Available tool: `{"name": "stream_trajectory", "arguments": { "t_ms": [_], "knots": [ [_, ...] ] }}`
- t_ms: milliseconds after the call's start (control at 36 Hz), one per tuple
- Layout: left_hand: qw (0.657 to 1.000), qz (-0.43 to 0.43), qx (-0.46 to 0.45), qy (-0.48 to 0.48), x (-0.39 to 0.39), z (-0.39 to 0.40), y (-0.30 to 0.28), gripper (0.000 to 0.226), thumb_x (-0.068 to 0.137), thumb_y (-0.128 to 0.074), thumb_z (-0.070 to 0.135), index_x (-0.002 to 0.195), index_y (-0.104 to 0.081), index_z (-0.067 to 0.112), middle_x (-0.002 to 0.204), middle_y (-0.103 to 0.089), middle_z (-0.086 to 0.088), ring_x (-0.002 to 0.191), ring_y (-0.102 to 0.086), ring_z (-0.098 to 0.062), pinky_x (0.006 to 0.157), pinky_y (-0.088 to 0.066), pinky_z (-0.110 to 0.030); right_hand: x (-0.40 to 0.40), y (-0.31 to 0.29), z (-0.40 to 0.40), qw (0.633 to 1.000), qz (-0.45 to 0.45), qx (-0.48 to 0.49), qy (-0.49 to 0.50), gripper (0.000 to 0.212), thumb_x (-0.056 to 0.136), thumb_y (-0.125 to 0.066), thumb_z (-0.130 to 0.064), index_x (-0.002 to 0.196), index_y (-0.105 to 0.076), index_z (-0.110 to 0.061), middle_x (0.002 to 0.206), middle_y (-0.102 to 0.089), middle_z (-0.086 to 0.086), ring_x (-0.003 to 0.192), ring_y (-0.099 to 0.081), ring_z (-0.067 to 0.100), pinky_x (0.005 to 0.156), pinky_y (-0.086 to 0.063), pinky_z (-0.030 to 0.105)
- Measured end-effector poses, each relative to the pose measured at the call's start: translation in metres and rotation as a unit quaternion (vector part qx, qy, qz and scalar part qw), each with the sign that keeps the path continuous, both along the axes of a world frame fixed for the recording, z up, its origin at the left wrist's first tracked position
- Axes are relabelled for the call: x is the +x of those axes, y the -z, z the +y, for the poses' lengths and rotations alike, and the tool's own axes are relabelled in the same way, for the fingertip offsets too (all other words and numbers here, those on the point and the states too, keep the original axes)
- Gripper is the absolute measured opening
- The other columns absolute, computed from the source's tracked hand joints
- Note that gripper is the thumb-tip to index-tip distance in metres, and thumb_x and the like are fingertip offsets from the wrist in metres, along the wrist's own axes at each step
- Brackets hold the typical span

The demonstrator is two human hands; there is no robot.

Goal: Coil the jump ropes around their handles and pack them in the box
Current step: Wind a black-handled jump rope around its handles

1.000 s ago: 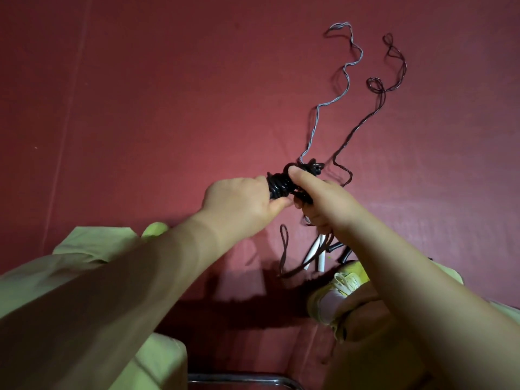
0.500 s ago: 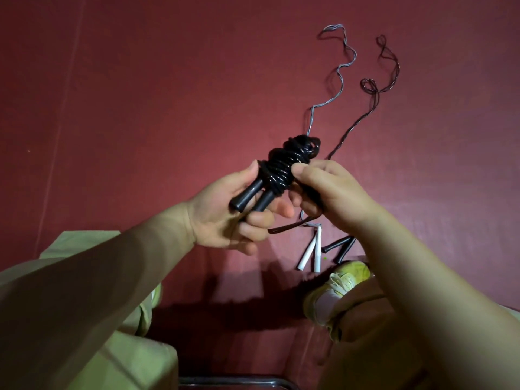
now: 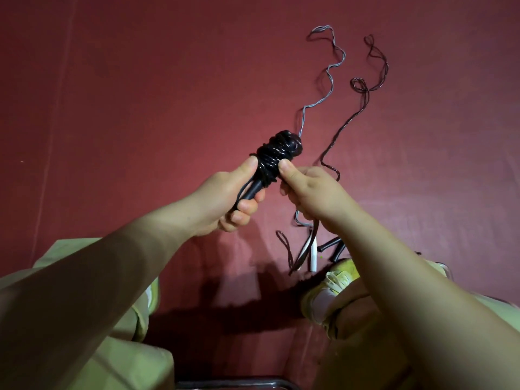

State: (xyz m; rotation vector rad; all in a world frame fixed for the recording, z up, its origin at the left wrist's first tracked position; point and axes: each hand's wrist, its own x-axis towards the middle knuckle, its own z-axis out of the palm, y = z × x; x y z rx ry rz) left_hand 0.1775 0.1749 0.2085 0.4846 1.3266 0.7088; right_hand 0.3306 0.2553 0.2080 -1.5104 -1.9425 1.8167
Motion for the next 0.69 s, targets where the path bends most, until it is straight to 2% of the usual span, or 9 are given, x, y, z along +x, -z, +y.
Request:
{"name": "stream_trajectory", "arguments": {
  "t_ms": [111,222,306,361,417,500,583,639,694],
  "knots": [
    [0.994,0.105,0.025,0.013,0.002,0.0,0.003,0.054,0.095,-0.031,0.059,0.075,-0.054,0.015,0.047,-0.038,0.008,0.039,-0.033,-0.009,0.043,-0.017,-0.017,0.001,0.007,-0.001,0.999,-0.031,0.021,-0.009,0.049,0.098,-0.041,-0.052,0.068,-0.057,-0.016,0.037,-0.038,-0.013,0.038,-0.032,0.007,0.044,-0.027,0.023],
    [0.98,0.189,0.04,0.041,0.003,0.004,0.009,0.051,0.091,-0.043,0.059,0.071,-0.054,0.014,0.045,-0.039,0.008,0.04,-0.035,-0.011,0.043,-0.028,-0.02,0.0,0.014,-0.004,0.999,-0.015,0.009,-0.027,0.043,0.101,-0.038,-0.047,0.076,-0.057,-0.019,0.037,-0.041,-0.015,0.034,-0.033,0.002,0.049,-0.025,0.023],
    [0.962,0.261,0.044,0.061,0.002,0.003,0.017,0.052,0.075,-0.044,0.064,0.066,-0.057,0.015,0.043,-0.047,0.007,0.049,-0.044,-0.018,0.059,-0.042,-0.032,-0.002,0.015,-0.009,0.999,-0.015,-0.018,-0.038,0.045,0.101,-0.034,-0.05,0.078,-0.057,-0.018,0.048,-0.045,-0.012,0.04,-0.035,0.006,0.05,-0.029,0.027],
    [0.937,0.332,0.058,0.095,-0.001,0.0,0.023,0.051,0.083,-0.046,0.062,0.066,-0.059,0.016,0.052,-0.054,0.006,0.056,-0.051,-0.021,0.07,-0.05,-0.04,-0.003,0.012,-0.011,0.998,-0.035,-0.036,-0.041,0.054,0.1,-0.029,-0.055,0.086,-0.061,-0.013,0.059,-0.049,-0.004,0.048,-0.04,0.012,0.05,-0.034,0.027],
    [0.919,0.369,0.07,0.118,-0.003,-0.003,0.027,0.055,0.085,-0.041,0.064,0.071,-0.06,0.014,0.062,-0.057,0.002,0.062,-0.055,-0.022,0.077,-0.051,-0.045,-0.003,0.008,-0.011,0.997,-0.05,-0.054,-0.035,0.067,0.097,-0.024,-0.062,0.095,-0.063,-0.008,0.066,-0.052,-0.001,0.052,-0.042,0.014,0.051,-0.036,0.026],
    [0.914,0.372,0.097,0.127,-0.004,-0.006,0.026,0.047,0.086,-0.041,0.063,0.067,-0.057,0.023,0.066,-0.057,0.004,0.062,-0.053,-0.016,0.07,-0.047,-0.041,-0.004,0.006,-0.01,0.996,-0.063,-0.064,-0.021,0.075,0.093,-0.024,-0.069,0.094,-0.065,-0.006,0.066,-0.052,-0.001,0.052,-0.042,0.015,0.05,-0.034,0.025],
    [0.921,0.349,0.114,0.126,-0.005,-0.005,0.027,0.037,0.089,-0.048,0.055,0.062,-0.053,0.031,0.063,-0.054,0.009,0.058,-0.05,-0.011,0.064,-0.04,-0.032,-0.006,0.005,-0.011,0.996,-0.065,-0.062,0.004,0.068,0.091,-0.032,-0.069,0.087,-0.065,-0.01,0.061,-0.047,-0.001,0.048,-0.037,0.015,0.051,-0.031,0.027],
    [0.945,0.275,0.11,0.139,-0.005,-0.005,0.027,0.034,0.082,-0.052,0.058,0.063,-0.054,0.03,0.059,-0.05,0.009,0.054,-0.047,-0.012,0.062,-0.04,-0.031,-0.007,0.005,-0.011,0.997,-0.058,-0.056,0.019,0.062,0.092,-0.035,-0.067,0.081,-0.063,-0.012,0.058,-0.045,-0.001,0.048,-0.034,0.016,0.056,-0.032,0.03],
    [0.981,0.132,0.077,0.121,-0.005,-0.007,0.021,0.03,0.074,-0.053,0.052,0.072,-0.053,0.022,0.06,-0.046,0.004,0.053,-0.044,-0.013,0.058,-0.038,-0.03,-0.007,0.005,-0.011,0.998,-0.035,-0.046,0.032,0.056,0.093,-0.038,-0.062,0.066,-0.057,-0.018,0.053,-0.042,-0.003,0.048,-0.031,0.016,0.06,-0.032,0.034]
  ]
}}
